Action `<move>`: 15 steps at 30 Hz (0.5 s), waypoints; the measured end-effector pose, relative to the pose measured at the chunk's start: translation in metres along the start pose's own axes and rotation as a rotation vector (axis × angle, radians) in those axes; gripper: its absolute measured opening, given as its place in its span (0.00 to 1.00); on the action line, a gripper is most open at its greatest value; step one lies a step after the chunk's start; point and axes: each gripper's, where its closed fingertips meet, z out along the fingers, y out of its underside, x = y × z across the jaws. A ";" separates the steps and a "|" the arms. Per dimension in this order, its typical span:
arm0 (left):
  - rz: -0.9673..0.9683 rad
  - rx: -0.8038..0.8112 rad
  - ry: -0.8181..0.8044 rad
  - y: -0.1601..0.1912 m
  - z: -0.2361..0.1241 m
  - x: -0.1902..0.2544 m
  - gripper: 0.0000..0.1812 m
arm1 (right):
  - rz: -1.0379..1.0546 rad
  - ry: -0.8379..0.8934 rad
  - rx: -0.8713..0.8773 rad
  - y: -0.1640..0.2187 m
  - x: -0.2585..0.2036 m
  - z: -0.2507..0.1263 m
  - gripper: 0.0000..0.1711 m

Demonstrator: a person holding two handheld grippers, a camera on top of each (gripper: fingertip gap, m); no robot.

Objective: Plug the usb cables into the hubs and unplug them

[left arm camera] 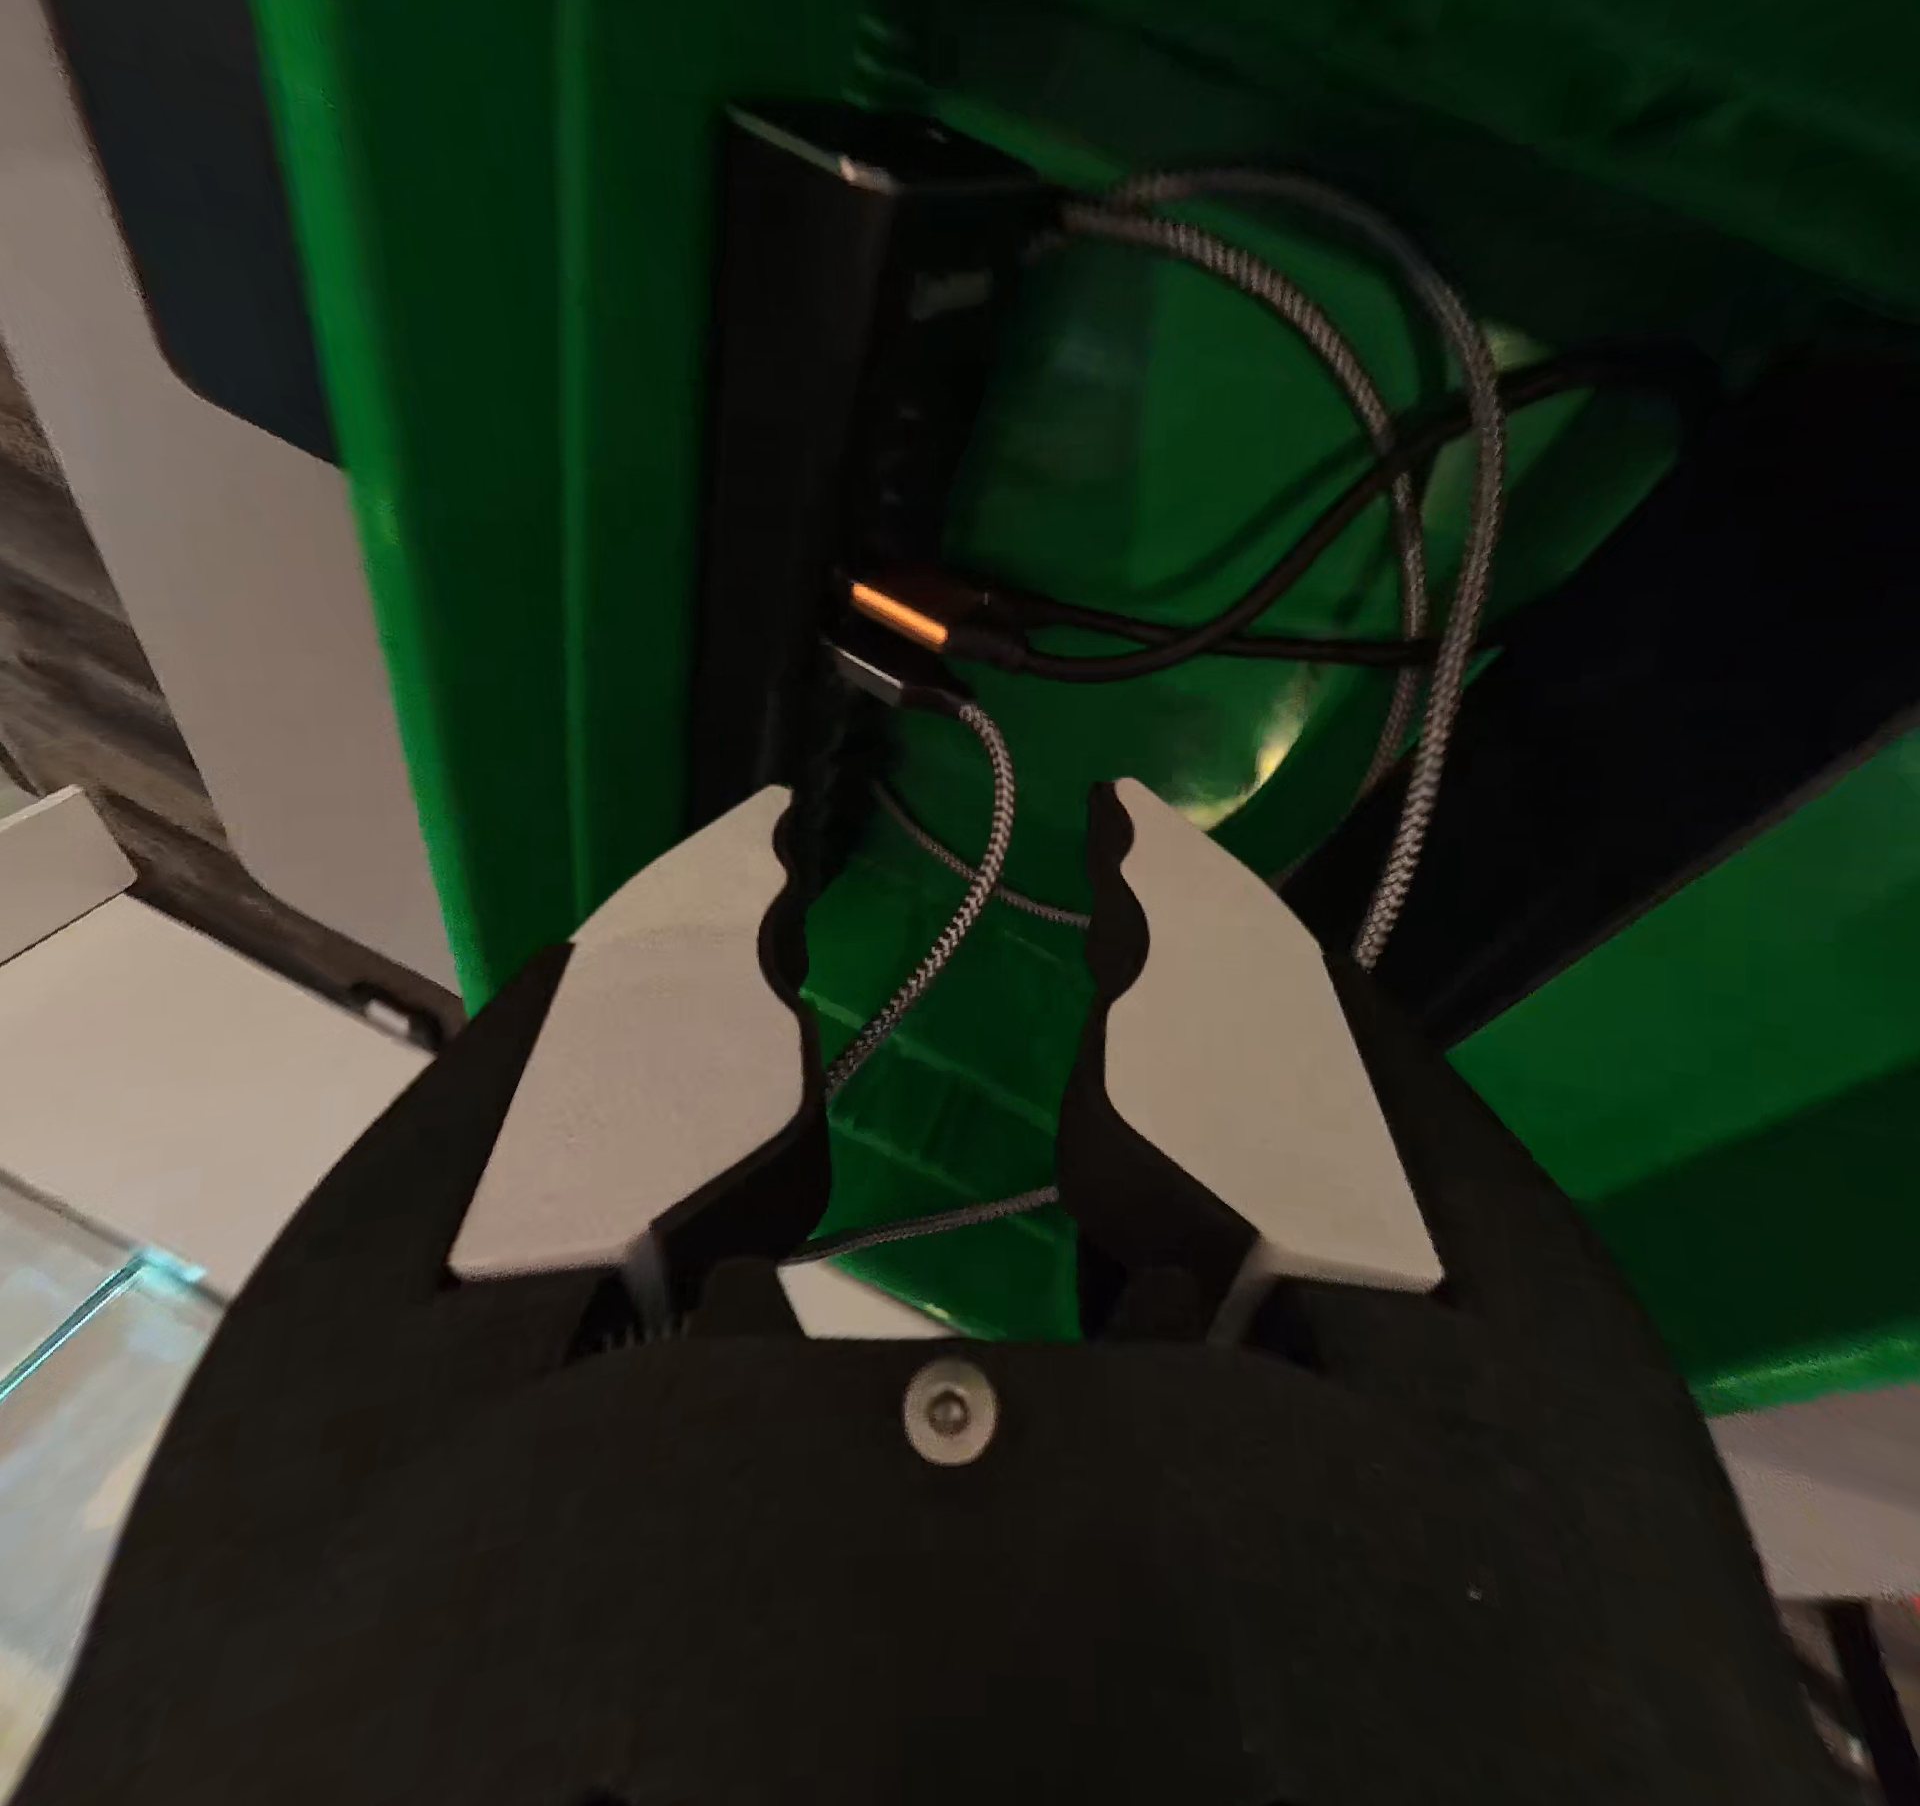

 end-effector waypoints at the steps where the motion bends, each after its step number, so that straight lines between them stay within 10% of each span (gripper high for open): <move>1: 0.024 -0.050 -0.026 0.006 0.004 -0.002 0.28 | -0.003 0.000 -0.003 0.001 0.000 0.000 0.18; 6: 0.084 -0.126 -0.034 0.017 0.014 0.003 0.04 | -0.004 0.003 0.005 -0.001 0.000 0.000 0.17; 15: -0.020 -0.007 -0.080 0.015 -0.017 -0.009 0.00 | -0.027 -0.011 0.005 -0.006 -0.006 0.004 0.17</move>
